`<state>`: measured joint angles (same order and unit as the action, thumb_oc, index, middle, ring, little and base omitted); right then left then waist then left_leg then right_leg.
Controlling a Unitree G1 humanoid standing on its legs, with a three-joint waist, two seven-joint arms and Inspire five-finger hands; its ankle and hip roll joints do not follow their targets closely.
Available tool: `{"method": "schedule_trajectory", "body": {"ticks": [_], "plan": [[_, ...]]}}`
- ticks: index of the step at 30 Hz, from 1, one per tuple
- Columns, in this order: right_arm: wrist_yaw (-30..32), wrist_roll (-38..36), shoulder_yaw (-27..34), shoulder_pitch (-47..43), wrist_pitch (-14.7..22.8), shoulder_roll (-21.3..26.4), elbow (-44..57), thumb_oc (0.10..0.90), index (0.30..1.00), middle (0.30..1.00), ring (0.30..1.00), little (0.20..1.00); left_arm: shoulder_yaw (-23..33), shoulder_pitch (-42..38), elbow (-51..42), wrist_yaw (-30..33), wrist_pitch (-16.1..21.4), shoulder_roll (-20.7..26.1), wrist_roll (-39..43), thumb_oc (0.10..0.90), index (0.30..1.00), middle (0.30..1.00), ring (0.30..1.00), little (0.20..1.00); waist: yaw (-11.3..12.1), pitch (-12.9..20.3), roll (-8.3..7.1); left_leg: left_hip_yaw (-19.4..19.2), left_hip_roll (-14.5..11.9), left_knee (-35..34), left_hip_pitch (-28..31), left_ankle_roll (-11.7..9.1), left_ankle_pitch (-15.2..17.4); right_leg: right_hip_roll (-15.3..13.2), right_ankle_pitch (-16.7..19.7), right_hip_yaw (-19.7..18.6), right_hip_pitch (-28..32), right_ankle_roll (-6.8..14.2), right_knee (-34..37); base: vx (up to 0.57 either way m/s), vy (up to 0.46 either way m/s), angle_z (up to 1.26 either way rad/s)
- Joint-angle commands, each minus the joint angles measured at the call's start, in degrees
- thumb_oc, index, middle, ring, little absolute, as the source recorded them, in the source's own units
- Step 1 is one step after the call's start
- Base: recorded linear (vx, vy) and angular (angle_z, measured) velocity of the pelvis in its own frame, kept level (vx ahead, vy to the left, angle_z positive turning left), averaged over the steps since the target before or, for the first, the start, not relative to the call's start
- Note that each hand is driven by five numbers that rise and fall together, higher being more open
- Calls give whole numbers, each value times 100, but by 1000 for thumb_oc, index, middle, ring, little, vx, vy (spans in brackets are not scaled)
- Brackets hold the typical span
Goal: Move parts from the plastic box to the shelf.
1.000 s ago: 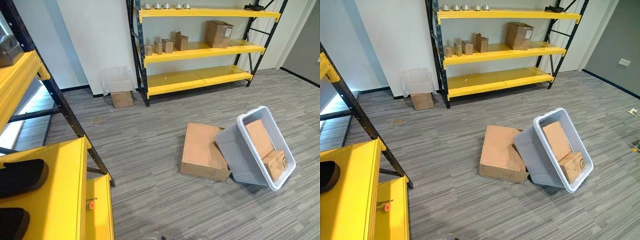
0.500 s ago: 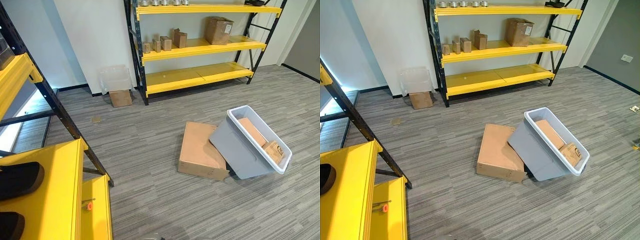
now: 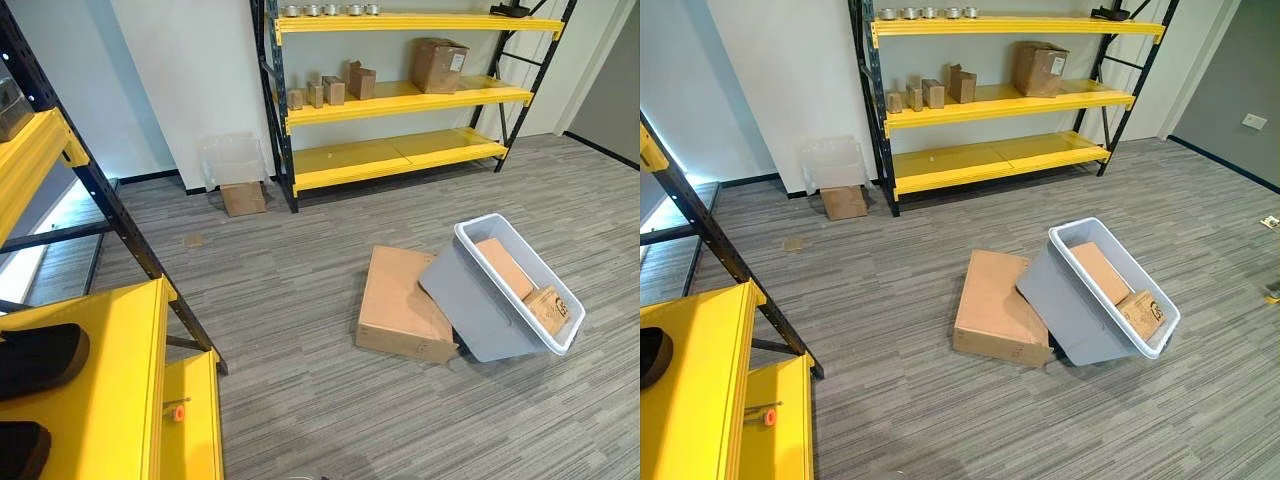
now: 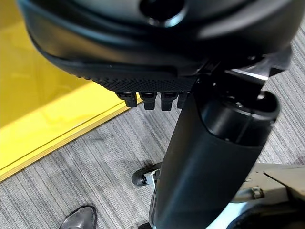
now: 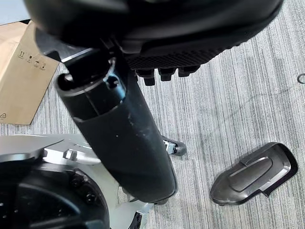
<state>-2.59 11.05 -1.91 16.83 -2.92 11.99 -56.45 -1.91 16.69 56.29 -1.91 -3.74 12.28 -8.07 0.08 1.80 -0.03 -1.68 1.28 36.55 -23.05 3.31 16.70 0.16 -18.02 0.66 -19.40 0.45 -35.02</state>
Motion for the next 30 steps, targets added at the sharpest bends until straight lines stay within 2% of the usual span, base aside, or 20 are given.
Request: {"method": "schedule_trajectory", "body": {"ticks": [1,18,23,30], "plan": [[378,-4846,-194,459,1076,449,5710,900,1000,1000,1000,1000,-601,-59,-5847,690,1266,451,5171,900,1000,1000,1000,1000,-280,-588,254,-156,-729,-4155,2309,-715,-1640,-1091,1851,1269,2114,857,3769,0,0,0],[444,-5024,-231,498,891,455,5452,900,1000,1000,1000,1000,-510,-53,-5631,874,1102,506,4714,900,1000,1000,1000,1000,-279,-560,239,-180,-730,-4155,2341,-718,-1611,-1085,1841,1257,2132,859,3776,0,0,0],[488,-4864,-68,451,844,453,5052,900,1000,1000,1000,1000,-344,-92,-5098,924,1065,473,4420,900,1000,1000,1000,1000,-284,-547,238,-185,-738,-4155,2352,-721,-1613,-1074,1843,1248,2144,858,3791,0,0,0],[625,-4820,224,321,847,388,4374,900,1000,1000,1000,1000,-66,-179,-4131,1024,1070,277,4449,900,1000,1000,1000,1000,-299,-510,238,-190,-747,-4155,2359,-734,-1619,-1070,1858,1238,2146,858,3810,0,0,0]]}}
